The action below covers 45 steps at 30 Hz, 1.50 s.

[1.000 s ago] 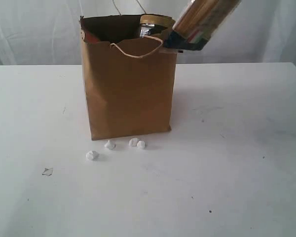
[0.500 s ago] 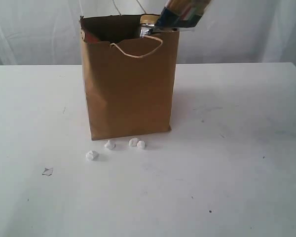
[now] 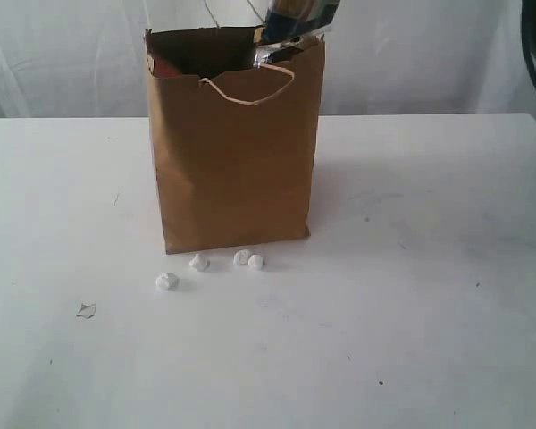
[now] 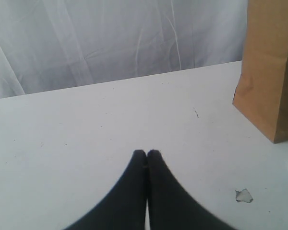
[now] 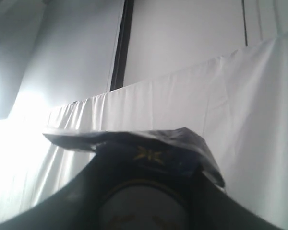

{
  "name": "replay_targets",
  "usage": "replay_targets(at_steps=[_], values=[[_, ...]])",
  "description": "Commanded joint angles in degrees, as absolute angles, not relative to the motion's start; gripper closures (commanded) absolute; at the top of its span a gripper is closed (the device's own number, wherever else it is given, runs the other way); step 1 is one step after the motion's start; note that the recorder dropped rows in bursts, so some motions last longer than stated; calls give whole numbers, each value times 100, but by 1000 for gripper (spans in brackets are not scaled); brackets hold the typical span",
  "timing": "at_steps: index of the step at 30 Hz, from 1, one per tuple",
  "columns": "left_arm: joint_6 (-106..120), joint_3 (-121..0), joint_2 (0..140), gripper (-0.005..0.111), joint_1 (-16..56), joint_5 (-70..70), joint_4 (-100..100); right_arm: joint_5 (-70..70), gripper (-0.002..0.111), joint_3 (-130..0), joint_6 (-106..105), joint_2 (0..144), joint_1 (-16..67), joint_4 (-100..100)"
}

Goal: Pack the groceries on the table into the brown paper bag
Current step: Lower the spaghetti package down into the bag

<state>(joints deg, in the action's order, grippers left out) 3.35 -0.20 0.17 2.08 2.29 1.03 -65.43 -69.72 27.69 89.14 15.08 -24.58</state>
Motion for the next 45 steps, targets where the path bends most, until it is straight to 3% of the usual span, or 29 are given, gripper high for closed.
replay_targets(at_steps=[1, 33, 45], values=[[327, 0, 0, 107, 197, 290, 148, -6996, 108, -7357, 2700, 9036, 1661, -2555], [327, 0, 0, 107, 197, 290, 148, -6972, 108, -7931, 2597, 10150, 2223, -2780], [327, 0, 0, 107, 197, 290, 148, -5315, 108, -7921, 3479, 10150, 2344, -2847]])
